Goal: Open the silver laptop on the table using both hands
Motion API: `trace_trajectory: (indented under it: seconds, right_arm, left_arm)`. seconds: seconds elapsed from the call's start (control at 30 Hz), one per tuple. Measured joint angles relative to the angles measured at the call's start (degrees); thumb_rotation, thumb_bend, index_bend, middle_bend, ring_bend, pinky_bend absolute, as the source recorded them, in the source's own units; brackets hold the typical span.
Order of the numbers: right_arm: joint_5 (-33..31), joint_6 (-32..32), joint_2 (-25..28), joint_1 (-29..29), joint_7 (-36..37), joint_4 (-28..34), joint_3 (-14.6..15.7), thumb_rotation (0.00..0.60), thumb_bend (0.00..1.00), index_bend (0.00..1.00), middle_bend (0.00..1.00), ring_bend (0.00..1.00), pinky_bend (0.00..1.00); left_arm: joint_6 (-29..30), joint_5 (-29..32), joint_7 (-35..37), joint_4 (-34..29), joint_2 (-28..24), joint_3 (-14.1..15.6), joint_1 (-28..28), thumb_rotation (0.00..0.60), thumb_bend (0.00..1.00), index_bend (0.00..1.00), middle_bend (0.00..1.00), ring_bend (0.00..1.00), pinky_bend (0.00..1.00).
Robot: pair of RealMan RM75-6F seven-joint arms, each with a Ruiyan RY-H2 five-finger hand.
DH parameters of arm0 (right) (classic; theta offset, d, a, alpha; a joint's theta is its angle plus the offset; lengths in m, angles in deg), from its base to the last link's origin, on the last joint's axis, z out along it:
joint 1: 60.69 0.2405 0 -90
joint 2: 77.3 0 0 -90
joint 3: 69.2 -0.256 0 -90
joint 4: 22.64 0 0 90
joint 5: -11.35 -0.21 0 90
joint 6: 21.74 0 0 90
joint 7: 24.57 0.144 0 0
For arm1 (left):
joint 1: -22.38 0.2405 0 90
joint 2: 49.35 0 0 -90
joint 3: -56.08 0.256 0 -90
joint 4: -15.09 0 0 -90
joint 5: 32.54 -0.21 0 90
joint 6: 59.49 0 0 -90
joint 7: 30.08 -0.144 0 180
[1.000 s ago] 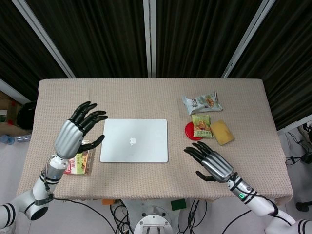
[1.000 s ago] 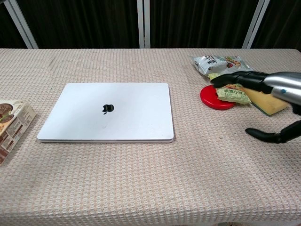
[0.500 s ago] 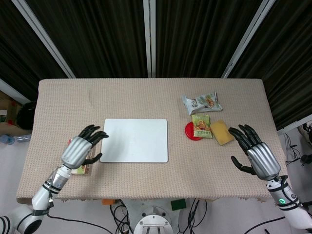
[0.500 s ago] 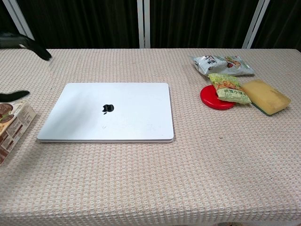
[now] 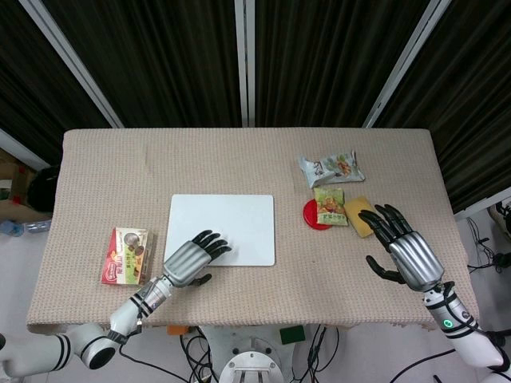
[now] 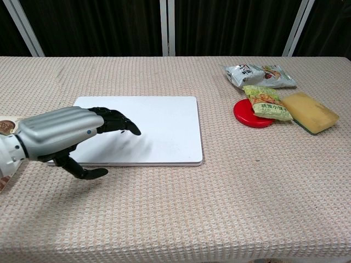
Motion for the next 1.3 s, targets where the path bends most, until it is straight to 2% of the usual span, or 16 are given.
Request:
trace_trajectory:
  seconds: [0.27,0.57,0.8,1.1,1.3]
  right_arm:
    - [0.03,-0.46,-0.5,-0.16,1.08,-1.01,-0.12,0.6,0.38,0.0,0.06,0.0,0.0]
    - [0.15,-0.03,-0.51,-0.65,1.79,-1.5,-0.31,0.6,0.38,0.0,0.06,0.0,0.0]
    - [0.21,-0.27,-0.97,-0.88,2.24,-2.24,-0.19,0.6,0.38,0.0,0.06,0.0,0.0]
    - [0.86,-1.09,-1.73,-0.65,2.43,-2.71,0.11,0.6,0.38,0.0,0.06,0.0,0.0]
    - [1.43,-2.79,-2.43,-0.17,2.3,-3.01,0.79,0.6,0.38,0.0,0.07,0.0,0.0]
  left_arm:
    - [-1.41,3.69,-1.39,3.33,3.2,-1.92,-1.04,0.6,0.27,0.17,0.14,0.07,0.1]
    - [-2.33,5.13,-1.65,5.4,4.7,-2.06,-1.85,0.6,0.27,0.17,0.14,0.07,0.1]
    - [-0.17,4.9,-0.4,6.81,5.82,-2.46,-1.73,0.6,0.27,0.17,0.14,0.07,0.1]
    - [5.08,2.25,3.71,12.28,8.42,-2.23,-0.8,0.6,0.4,0.22,0.18,0.07,0.1]
    - [10.44,-0.59,6.65,19.42,11.88,-2.09,-0.21,0.6,0.52,0.25,0.22,0.09,0.11]
